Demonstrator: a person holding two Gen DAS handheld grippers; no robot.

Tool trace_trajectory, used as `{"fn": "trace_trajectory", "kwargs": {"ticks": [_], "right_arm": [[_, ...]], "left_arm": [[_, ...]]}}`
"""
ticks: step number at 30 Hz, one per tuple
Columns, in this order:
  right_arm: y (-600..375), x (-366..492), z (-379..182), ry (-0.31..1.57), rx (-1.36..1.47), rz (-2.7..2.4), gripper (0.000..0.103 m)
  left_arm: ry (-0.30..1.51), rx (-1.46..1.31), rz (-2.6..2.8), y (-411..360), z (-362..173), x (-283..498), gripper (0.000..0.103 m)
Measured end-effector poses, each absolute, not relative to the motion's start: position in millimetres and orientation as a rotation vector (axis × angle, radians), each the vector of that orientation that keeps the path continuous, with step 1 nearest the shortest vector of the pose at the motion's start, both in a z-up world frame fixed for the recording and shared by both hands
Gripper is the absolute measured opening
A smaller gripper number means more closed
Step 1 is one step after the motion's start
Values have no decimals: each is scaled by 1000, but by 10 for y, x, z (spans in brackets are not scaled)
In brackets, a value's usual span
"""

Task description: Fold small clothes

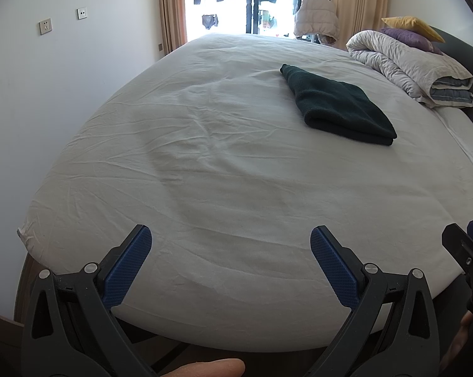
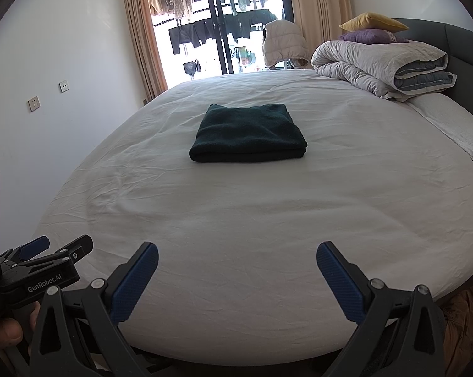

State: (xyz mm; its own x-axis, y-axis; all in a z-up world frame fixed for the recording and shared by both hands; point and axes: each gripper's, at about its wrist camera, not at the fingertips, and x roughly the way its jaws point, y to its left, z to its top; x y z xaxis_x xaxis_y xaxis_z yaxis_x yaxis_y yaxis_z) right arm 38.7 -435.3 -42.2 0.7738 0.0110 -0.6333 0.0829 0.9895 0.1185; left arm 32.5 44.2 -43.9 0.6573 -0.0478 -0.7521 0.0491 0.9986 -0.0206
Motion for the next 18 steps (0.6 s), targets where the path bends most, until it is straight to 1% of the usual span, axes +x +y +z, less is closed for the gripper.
{"fn": "trace_trajectory", "kwargs": {"ticks": [18], "right_arm": [[-4337, 382, -427, 687, 145, -38, 103]], "left_arm": [[852, 0, -55, 437, -440, 328, 103]]}}
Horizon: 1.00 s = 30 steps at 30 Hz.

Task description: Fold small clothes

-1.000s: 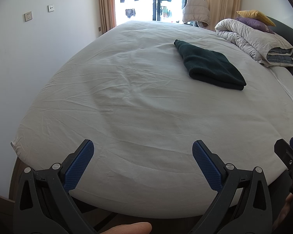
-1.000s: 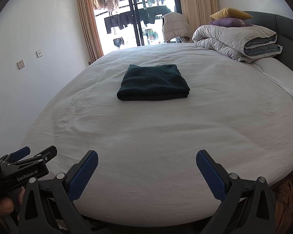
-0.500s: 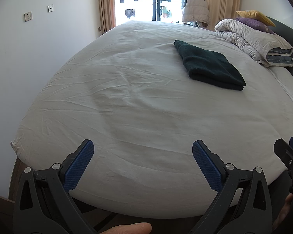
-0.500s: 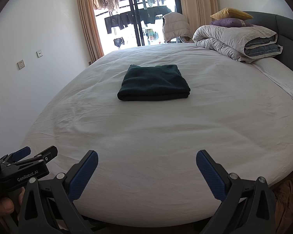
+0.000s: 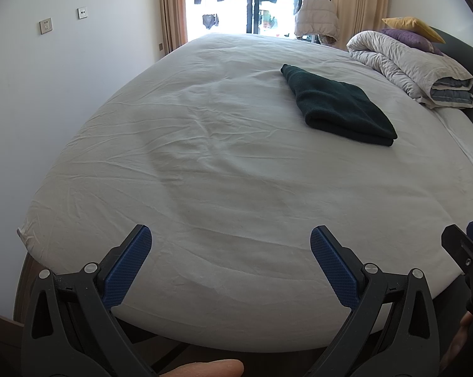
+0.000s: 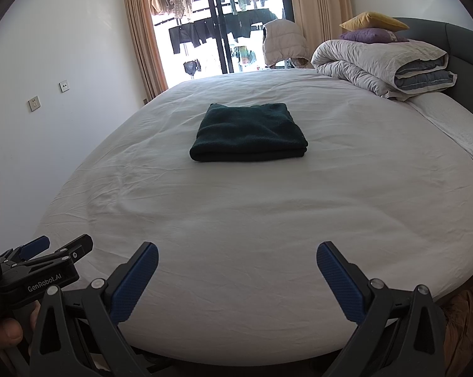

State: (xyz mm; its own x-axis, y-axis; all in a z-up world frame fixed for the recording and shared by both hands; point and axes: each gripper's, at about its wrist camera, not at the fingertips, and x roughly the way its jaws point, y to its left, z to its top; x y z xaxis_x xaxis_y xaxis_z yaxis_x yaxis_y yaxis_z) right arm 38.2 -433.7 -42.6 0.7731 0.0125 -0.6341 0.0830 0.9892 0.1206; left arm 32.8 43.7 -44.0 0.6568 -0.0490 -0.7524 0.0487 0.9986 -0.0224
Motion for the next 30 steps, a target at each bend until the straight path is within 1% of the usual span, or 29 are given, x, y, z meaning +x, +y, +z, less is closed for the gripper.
{"fn": "trace_trajectory", "kwargs": {"ticks": [30], "right_arm": [[-4297, 376, -466, 692, 162, -47, 103]], "left_arm": [[850, -2, -48, 451, -415, 306, 103]]}}
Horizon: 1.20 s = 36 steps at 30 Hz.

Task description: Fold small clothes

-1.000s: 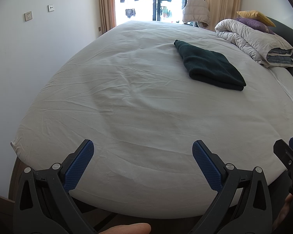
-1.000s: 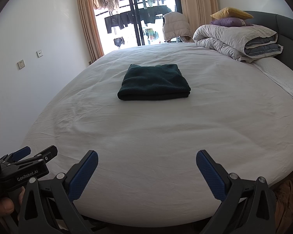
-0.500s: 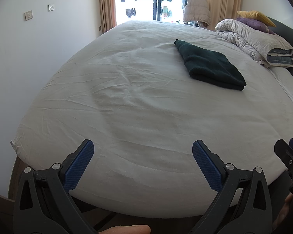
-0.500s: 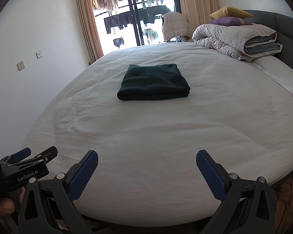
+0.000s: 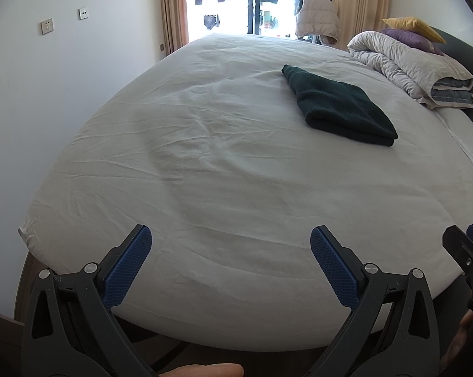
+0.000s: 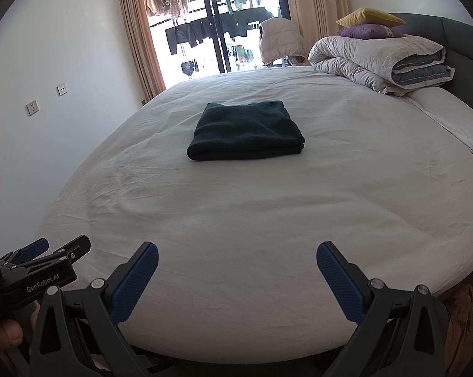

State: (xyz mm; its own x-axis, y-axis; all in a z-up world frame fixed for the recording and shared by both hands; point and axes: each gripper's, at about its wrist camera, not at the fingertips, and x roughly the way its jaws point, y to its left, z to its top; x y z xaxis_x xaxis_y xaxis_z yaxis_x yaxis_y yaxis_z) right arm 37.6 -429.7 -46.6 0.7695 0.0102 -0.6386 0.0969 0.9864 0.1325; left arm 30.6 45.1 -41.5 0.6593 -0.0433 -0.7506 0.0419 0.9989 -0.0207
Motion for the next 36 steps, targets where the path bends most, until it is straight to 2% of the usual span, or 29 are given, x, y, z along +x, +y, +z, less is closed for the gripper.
{"fn": "trace_trajectory", "kwargs": {"ticks": [36], "right_arm": [[-4321, 357, -491, 702, 192, -47, 103]], "left_arm": [[827, 13, -51, 430, -344, 230, 103]]}}
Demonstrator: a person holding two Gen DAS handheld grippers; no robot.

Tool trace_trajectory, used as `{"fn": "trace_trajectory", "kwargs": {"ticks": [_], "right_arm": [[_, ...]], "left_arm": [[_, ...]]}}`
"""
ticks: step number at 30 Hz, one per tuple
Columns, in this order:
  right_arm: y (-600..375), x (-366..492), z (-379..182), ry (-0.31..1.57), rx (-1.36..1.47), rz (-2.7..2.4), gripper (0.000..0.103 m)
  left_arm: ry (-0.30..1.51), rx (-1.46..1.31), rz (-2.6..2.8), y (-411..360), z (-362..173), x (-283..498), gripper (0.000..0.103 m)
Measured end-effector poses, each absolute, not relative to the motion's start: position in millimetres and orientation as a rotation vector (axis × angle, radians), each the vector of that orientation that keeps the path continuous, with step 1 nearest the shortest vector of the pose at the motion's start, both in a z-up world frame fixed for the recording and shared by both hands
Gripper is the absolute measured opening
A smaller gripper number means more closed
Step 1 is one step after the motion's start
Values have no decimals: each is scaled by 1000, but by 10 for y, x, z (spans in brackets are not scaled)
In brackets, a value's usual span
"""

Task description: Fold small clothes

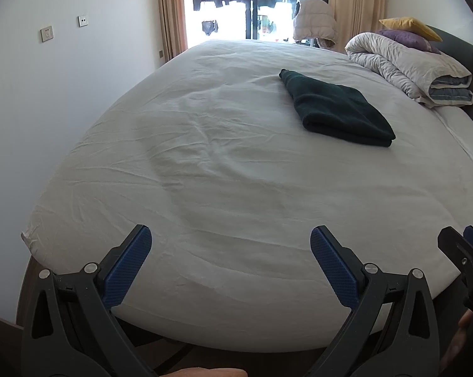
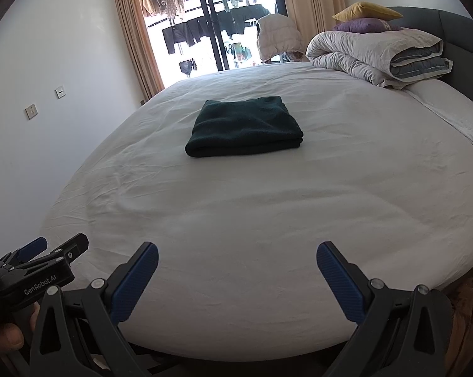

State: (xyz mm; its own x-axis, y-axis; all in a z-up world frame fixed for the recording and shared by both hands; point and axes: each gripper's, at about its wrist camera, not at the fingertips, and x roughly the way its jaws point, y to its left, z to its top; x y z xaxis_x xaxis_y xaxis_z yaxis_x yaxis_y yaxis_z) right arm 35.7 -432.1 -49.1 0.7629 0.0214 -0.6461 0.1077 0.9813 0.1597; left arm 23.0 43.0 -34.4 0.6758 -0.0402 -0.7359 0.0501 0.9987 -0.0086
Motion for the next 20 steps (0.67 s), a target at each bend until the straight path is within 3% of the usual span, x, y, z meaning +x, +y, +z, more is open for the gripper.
{"fn": "trace_trajectory", "kwargs": {"ticks": [20], "right_arm": [[-4300, 333, -512, 707, 202, -44, 103]], "left_arm": [[809, 32, -47, 368, -340, 188, 103]]}}
